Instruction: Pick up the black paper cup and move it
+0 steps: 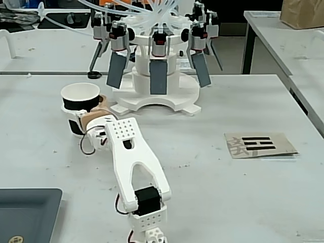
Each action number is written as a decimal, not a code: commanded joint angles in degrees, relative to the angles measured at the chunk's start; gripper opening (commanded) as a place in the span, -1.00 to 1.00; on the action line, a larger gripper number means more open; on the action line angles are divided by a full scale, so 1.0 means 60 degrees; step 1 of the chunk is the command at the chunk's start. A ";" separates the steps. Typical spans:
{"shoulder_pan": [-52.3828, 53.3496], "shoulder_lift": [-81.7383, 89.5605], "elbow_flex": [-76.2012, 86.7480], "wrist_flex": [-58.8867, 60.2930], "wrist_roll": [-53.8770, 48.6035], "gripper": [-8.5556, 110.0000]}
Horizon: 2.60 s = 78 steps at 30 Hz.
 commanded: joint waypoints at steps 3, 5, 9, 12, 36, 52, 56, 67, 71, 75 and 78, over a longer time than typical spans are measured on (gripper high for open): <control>-0.0132 0.0469 -0.0513 0.0029 0.0044 -0.63; -0.0132 0.0513 -0.0513 0.0044 0.0044 -0.66; -0.0117 0.0703 -0.0483 0.0117 0.0044 -0.74; -0.0103 0.0981 -0.0220 0.0117 0.0029 -0.77; 0.0454 0.5581 0.5991 -0.1641 -0.0439 -0.77; 0.0674 0.8423 1.0400 -0.3223 -0.0747 -0.76; 0.0776 0.9170 1.1499 -0.3516 -0.0894 -0.76; 0.1377 1.1104 1.3843 -0.4116 -0.1128 -0.75; 0.1465 1.1616 1.4663 -0.4409 -0.1230 -0.75; 0.1582 1.2114 1.5352 -0.4556 -0.1289 -0.75; 0.1699 1.2480 1.5776 -0.4658 -0.1318 -0.75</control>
